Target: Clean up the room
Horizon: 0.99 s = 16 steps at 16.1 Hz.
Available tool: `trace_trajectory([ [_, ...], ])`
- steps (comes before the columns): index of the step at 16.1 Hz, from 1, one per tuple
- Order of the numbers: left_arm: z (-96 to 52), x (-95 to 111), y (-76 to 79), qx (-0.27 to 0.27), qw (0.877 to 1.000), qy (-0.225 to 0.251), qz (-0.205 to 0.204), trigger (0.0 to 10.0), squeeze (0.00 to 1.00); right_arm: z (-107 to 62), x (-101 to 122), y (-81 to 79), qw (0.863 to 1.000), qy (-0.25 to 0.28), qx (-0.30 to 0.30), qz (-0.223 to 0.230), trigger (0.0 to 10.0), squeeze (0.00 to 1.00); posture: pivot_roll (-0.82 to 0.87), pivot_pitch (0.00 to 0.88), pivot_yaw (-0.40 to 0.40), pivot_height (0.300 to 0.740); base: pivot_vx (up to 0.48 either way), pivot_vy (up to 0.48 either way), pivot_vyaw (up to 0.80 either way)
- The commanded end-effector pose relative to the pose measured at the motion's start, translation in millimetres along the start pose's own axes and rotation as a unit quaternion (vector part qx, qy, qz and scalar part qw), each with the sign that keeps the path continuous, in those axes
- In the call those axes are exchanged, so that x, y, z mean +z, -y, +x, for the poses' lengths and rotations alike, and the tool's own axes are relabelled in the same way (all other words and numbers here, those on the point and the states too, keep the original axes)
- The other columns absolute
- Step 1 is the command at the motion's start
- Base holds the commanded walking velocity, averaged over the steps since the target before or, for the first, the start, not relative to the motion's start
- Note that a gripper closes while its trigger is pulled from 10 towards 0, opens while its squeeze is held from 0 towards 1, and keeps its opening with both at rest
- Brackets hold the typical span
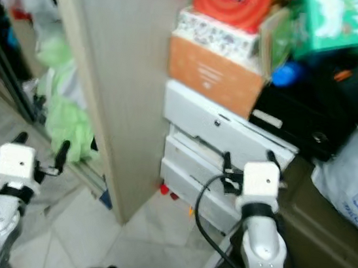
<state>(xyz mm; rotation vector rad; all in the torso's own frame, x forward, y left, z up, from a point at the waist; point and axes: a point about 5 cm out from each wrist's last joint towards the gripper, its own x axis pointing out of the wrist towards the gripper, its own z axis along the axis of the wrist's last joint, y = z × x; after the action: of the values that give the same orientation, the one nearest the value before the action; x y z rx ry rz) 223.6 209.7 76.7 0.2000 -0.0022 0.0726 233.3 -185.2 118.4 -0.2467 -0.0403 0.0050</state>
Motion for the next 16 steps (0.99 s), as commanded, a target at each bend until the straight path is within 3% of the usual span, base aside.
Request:
trace_trajectory([
  [1,0.5,2.1,4.8,0.001,1.000,0.004,-0.001,10.0,0.00,3.7,1.6,4.7,1.000,0.003,0.001,-0.001,10.0,0.00,-0.08,0.000,-0.030,0.740,0.000,0.000,0.00],
  [6,-6.5,0.3,5.4,0.036,0.999,0.006,-0.003,10.0,0.00,25.4,5.5,-11.0,0.999,0.018,0.050,0.006,10.0,0.00,-0.01,0.000,-0.096,0.740,0.000,0.000,0.00],
  [10,-0.6,2.6,10.3,0.057,0.998,0.020,-0.006,10.0,0.00,48.2,13.4,-18.5,0.995,0.041,0.089,-0.010,10.0,0.00,0.01,0.000,-0.165,0.740,0.000,0.000,0.00],
  [13,8.0,4.1,14.9,0.047,0.998,0.028,-0.003,10.0,0.00,47.3,13.4,-14.3,0.995,0.038,0.090,-0.030,10.0,0.00,-0.03,0.000,-0.178,0.740,0.000,0.000,0.00],
  [16,18.0,4.9,16.1,0.026,0.999,0.027,-0.001,10.0,0.00,34.1,8.6,-7.2,0.997,0.022,0.064,-0.028,10.0,0.00,-0.10,0.000,-0.134,0.740,0.000,0.000,0.00],
])
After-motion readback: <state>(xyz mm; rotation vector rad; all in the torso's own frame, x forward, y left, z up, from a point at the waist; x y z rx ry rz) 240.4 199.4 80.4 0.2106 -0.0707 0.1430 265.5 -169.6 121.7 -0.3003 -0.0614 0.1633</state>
